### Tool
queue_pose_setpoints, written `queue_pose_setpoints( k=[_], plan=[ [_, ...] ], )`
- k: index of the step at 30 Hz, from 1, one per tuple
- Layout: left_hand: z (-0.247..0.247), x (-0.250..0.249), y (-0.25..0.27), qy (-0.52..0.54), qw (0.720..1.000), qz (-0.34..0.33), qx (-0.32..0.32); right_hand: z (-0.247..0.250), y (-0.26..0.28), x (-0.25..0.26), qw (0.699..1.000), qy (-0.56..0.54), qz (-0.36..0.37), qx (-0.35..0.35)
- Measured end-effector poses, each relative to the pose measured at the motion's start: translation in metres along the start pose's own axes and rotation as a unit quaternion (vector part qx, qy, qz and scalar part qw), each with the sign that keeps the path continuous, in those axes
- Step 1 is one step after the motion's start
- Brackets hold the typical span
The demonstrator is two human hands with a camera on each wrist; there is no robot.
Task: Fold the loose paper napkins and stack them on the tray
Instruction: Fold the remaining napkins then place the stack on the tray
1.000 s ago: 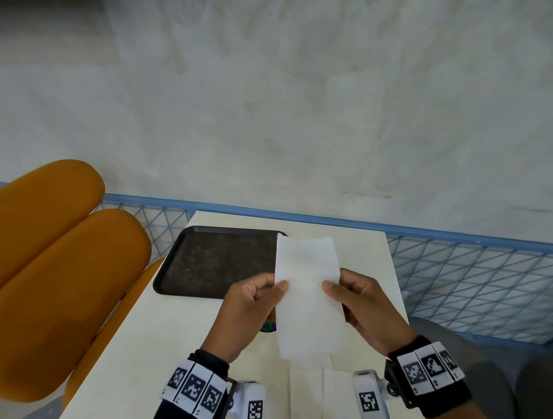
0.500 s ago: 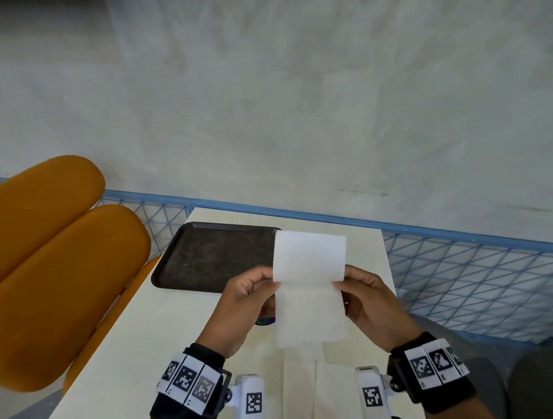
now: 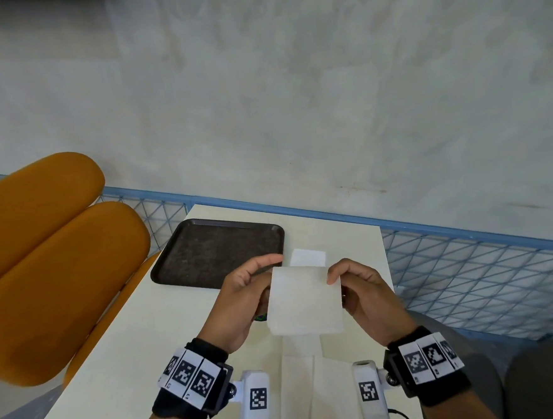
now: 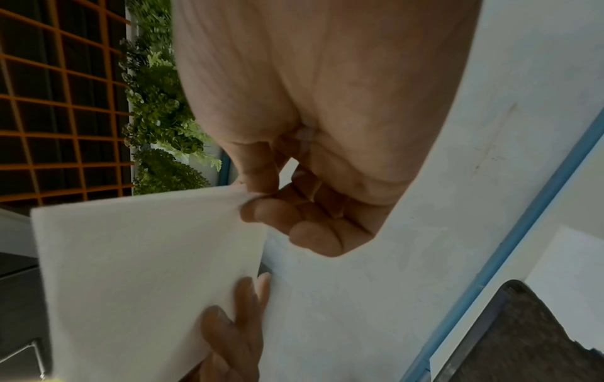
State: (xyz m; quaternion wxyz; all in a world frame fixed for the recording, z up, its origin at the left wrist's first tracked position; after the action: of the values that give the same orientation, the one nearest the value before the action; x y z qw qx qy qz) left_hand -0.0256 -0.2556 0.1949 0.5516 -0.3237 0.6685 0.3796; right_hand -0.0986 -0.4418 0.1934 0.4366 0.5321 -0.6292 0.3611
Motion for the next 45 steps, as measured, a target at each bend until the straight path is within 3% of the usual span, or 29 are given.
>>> queue_pose_setpoints(
  k=[7,9,14,23,27,29,33,37,41,45],
  plan=[
    [-0.011,0.007,0.006,0.004,0.995,0.093,0.034,-0.002,0.0,-0.005,1.0,0.006,0.005,-0.009],
    [-0.013,0.008,0.006,0.006,0.996,0.072,0.046,-0.003,0.0,-0.006,1.0,0.01,0.003,-0.012],
    [-0.003,0.006,0.001,-0.018,0.999,0.03,0.0,-0.005,-0.003,-0.01,1.0,0.026,-0.002,-0.011],
    [0.012,0.001,-0.008,-0.043,0.999,0.006,-0.004,-0.007,-0.014,-0.014,0.998,0.057,-0.004,-0.017],
    [0.022,-0.01,-0.015,-0.145,0.987,-0.061,-0.045,-0.005,-0.025,-0.011,0.998,0.028,-0.045,-0.028],
    [0.025,-0.014,-0.018,-0.182,0.977,-0.094,-0.064,-0.009,-0.032,-0.01,0.994,0.082,-0.054,-0.045],
    [0.022,-0.016,-0.021,-0.172,0.972,-0.129,-0.095,-0.028,-0.04,-0.011,0.947,0.286,0.028,-0.142],
    [0.019,-0.012,-0.021,-0.109,0.981,-0.123,-0.107,-0.032,-0.04,-0.007,0.915,0.294,0.11,-0.253],
    [0.011,-0.008,-0.015,-0.021,0.994,-0.077,-0.08,-0.039,-0.035,-0.001,0.901,0.309,0.14,-0.271],
    [0.011,-0.01,-0.013,-0.068,0.982,-0.1,-0.142,-0.042,-0.029,-0.002,0.896,0.322,0.155,-0.263]
  ],
)
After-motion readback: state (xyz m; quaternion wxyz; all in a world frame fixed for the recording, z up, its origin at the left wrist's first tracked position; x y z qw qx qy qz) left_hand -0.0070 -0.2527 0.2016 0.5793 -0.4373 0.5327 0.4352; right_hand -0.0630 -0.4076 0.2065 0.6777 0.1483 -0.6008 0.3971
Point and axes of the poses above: each hand's wrist, its own y-axis away from the middle knuckle, its own z-axis out of the back of the hand, x = y × z, the point moved 6 cm from there along -y, towards the middle knuckle, and after that the axes turned 4 degrees about -y, right-handed, at the moved point
